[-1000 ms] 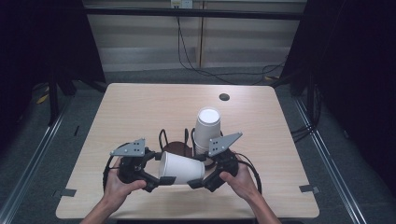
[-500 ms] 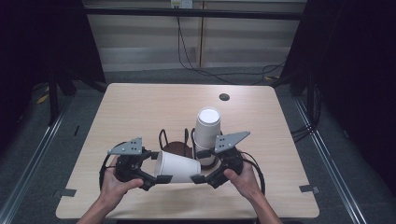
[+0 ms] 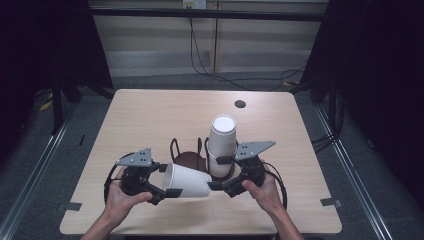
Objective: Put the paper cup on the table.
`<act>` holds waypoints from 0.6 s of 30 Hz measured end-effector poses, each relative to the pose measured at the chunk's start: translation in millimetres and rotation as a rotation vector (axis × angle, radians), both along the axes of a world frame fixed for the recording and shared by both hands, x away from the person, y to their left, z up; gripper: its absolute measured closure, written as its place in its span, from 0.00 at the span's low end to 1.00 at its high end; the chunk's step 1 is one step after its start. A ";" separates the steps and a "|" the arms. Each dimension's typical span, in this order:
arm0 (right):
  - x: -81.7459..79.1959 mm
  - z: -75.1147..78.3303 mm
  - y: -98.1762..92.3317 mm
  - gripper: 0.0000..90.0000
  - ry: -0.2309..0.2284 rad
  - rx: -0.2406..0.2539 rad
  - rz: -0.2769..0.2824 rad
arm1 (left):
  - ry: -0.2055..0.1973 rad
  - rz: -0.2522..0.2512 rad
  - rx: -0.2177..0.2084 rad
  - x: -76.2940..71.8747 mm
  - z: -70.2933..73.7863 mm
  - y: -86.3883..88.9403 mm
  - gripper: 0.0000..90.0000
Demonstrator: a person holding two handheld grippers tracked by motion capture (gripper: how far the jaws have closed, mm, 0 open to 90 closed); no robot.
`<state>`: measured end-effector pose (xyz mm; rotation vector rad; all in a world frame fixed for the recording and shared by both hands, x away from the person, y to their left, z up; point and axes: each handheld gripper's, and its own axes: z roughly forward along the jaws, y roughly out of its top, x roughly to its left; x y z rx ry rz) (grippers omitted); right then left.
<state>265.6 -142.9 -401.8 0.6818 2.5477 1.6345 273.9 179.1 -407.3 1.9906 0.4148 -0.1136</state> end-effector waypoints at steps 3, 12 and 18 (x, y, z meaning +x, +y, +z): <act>-0.2 1.9 -2.0 0.16 -0.017 -0.004 -0.026 | 0.004 0.010 0.008 -0.8 0.4 4.6 0.17; -2.2 4.3 -10.0 0.16 -0.024 -0.003 -0.054 | 0.003 0.040 0.035 -1.1 1.9 21.5 0.17; -6.1 5.4 -17.3 0.16 -0.033 -0.014 -0.090 | 0.005 0.060 0.069 0.4 -0.5 34.2 0.17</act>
